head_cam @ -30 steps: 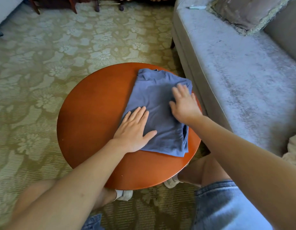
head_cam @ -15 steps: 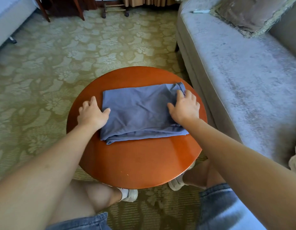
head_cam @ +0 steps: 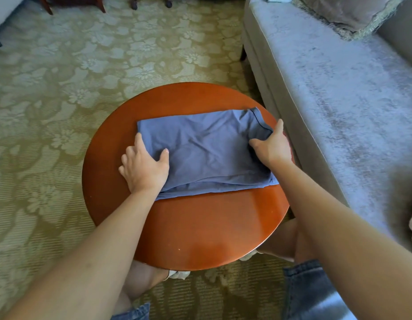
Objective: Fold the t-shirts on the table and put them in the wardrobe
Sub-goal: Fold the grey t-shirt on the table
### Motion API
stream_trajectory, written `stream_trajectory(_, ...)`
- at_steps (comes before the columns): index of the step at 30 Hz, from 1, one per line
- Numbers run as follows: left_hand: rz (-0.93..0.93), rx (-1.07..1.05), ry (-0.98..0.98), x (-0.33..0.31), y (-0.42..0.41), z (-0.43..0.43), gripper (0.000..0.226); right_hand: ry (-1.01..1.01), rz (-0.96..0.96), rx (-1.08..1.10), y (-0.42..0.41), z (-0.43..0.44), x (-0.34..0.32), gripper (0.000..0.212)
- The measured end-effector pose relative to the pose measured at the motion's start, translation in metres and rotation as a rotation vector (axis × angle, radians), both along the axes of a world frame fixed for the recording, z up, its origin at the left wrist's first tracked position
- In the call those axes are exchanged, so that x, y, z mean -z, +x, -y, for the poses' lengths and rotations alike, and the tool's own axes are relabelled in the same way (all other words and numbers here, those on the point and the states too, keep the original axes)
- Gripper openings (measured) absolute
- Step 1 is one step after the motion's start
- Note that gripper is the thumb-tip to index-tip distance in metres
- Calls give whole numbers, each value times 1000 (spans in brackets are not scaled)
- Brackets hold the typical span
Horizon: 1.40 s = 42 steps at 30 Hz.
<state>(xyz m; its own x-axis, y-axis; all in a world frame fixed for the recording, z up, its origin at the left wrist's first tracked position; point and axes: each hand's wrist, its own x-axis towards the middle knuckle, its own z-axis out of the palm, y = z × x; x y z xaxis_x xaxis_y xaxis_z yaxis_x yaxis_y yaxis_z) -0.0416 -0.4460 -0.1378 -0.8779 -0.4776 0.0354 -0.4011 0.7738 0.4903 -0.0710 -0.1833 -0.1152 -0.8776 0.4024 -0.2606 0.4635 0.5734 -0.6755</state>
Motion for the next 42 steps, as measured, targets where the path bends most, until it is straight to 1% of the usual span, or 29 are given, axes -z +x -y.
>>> stream_trajectory(2,-12,-6,4,1,-1,1,77,16,-49,-45,8,1,3,95)
stream_trajectory(6,-21,-4,25,0,-1,1,74,-44,-103,-32,16,2,-4,90)
stream_trajectory(9,-49,-1,74,-2,2,1,69,-15,-152,-74,23,2,1,86)
stream_trajectory(12,-82,39,95,-3,5,0,67,13,-219,-106,31,-2,13,78)
stream_trajectory(15,-117,79,98,-4,6,-1,65,-16,-280,-105,33,-5,19,70)
stream_trajectory(18,-131,131,63,-2,5,0,58,21,-323,-142,29,-7,26,63)
stream_trajectory(22,-102,202,-8,4,5,2,46,112,-304,-191,25,-9,31,51)
stream_trajectory(24,-81,198,-6,4,4,1,42,134,-259,-226,26,-8,27,51)
stream_trajectory(26,-64,171,8,1,5,-1,41,147,-173,-272,24,-8,21,54)
stream_trajectory(28,-41,145,22,-4,7,0,40,98,-89,-296,22,-9,11,60)
stream_trajectory(30,15,147,27,-10,5,2,37,-3,-62,-267,23,-11,1,60)
stream_trajectory(31,58,146,64,-15,3,5,36,-52,-67,-238,27,-11,-3,56)
stream_trajectory(34,174,116,329,-27,2,17,34,-146,-136,-158,47,-7,-11,39)
stream_trajectory(35,198,121,369,-32,7,19,33,-158,-158,-146,55,-4,-13,36)
stream_trajectory(37,202,146,386,-42,20,20,36,-149,-178,-148,70,-2,-19,36)
stream_trajectory(40,155,224,377,-69,38,10,43,-110,-205,-158,90,-4,-39,44)
stream_trajectory(42,118,291,356,-93,47,-2,48,-112,-251,-155,105,-9,-58,46)
